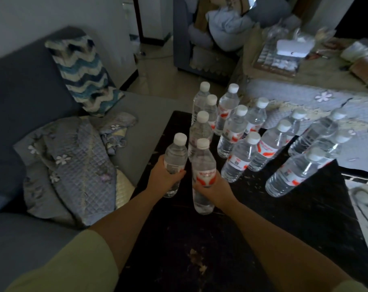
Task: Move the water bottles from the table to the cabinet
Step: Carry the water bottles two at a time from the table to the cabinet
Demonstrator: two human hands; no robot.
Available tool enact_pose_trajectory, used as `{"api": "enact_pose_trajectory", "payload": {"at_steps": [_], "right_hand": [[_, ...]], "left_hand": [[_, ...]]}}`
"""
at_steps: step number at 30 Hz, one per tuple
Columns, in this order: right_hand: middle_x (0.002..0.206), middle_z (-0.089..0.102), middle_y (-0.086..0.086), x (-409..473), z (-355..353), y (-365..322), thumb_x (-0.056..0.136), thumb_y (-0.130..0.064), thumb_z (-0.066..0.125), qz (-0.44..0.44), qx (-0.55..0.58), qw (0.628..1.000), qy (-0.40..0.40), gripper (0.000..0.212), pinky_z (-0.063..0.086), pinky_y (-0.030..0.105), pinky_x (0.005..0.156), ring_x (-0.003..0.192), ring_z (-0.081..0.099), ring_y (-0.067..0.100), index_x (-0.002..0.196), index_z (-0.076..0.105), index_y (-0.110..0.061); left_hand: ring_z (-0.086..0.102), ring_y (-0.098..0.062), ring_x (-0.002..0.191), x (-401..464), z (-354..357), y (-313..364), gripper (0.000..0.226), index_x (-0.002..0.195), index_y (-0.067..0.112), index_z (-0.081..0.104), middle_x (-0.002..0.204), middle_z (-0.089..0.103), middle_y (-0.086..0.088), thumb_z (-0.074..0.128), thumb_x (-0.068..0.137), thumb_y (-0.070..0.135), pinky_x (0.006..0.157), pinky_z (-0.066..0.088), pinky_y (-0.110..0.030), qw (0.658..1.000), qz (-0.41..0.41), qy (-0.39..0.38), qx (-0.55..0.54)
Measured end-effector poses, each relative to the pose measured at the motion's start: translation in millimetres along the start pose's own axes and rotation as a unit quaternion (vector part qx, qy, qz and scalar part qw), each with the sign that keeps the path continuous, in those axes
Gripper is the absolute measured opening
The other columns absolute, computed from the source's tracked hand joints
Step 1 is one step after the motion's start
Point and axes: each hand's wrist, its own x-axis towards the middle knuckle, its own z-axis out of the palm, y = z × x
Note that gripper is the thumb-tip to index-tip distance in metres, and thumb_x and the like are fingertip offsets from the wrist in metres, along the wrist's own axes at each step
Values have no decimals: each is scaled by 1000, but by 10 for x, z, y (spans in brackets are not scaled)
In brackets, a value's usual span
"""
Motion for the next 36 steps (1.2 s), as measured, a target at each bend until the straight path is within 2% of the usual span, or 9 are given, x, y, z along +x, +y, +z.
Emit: {"api": "enact_pose_trajectory", "payload": {"at_steps": [5, 8, 11, 14, 17, 23, 30, 34, 36], "right_hand": [[115, 67, -5, -316, -226, 187, 74, -34, 81, 23, 1, 1000, 20, 63, 47, 24, 90, 105, 64, 11, 129, 53, -22], [109, 67, -6, -475, -346, 259, 74, -33, 81, 36, -1, 999, 34, 61, 45, 21, 83, 97, 64, 9, 128, 53, -24], [109, 67, -4, -661, -480, 398, 71, -38, 80, 58, -9, 997, 48, 64, 48, 23, 82, 98, 65, 12, 125, 52, -23], [109, 68, -4, -885, -657, 541, 66, -44, 79, 65, -18, 995, 72, 67, 52, 30, 88, 99, 66, 14, 124, 52, -23], [108, 68, -6, -1177, -909, 646, 68, -41, 80, 69, -9, 991, 111, 64, 52, 34, 93, 100, 66, 14, 123, 52, -25], [105, 69, -5, -1874, -1502, 951, 68, -43, 81, 95, 0, 975, 202, 64, 52, 30, 88, 96, 67, 15, 122, 53, -23], [104, 70, -3, -2955, -2035, 1373, 69, -41, 81, 137, 30, 946, 292, 62, 52, 30, 84, 92, 67, 16, 121, 54, -24], [103, 70, -3, -3546, -2267, 1651, 59, -55, 78, 181, 46, 913, 363, 71, 55, 36, 87, 93, 67, 18, 118, 54, -25], [103, 69, -3, -3817, -2385, 1748, 59, -53, 79, 202, 54, 892, 400, 69, 55, 37, 88, 94, 67, 19, 118, 54, -25]], "left_hand": [[53, -12, 97, -227, 73, 88, 66, 129, 14, 48, 107, 56, 4, 83, 73, 19, 84, 41, -25, 999, -13, -26, 40], [55, -14, 98, -358, 135, 141, 66, 129, 14, 48, 108, 56, 3, 83, 73, 20, 84, 42, -25, 997, -14, -50, 53], [57, -16, 101, -506, 266, 173, 65, 128, 14, 50, 110, 58, 2, 83, 72, 21, 86, 42, -25, 995, -10, -79, 59], [57, -14, 100, -699, 466, 237, 66, 129, 16, 51, 115, 61, 1, 83, 72, 26, 85, 42, -25, 993, -13, -100, 65], [59, -13, 102, -906, 728, 364, 67, 130, 20, 51, 118, 62, 3, 83, 72, 29, 84, 42, -26, 990, -9, -127, 58], [63, -14, 99, -1432, 1296, 707, 59, 122, 22, 54, 108, 65, 6, 82, 71, 27, 84, 44, -27, 981, 30, -184, 55], [64, -15, 99, -2110, 2068, 1040, 58, 121, 25, 54, 107, 67, 5, 81, 70, 32, 85, 49, -31, 949, 82, -288, 94], [64, -18, 100, -2529, 2597, 1275, 58, 121, 23, 55, 107, 68, 3, 82, 70, 30, 82, 47, -29, 916, 124, -364, 114], [64, -18, 97, -2732, 2852, 1418, 57, 121, 21, 55, 105, 67, 2, 82, 71, 27, 80, 46, -27, 894, 151, -405, 120]]}}
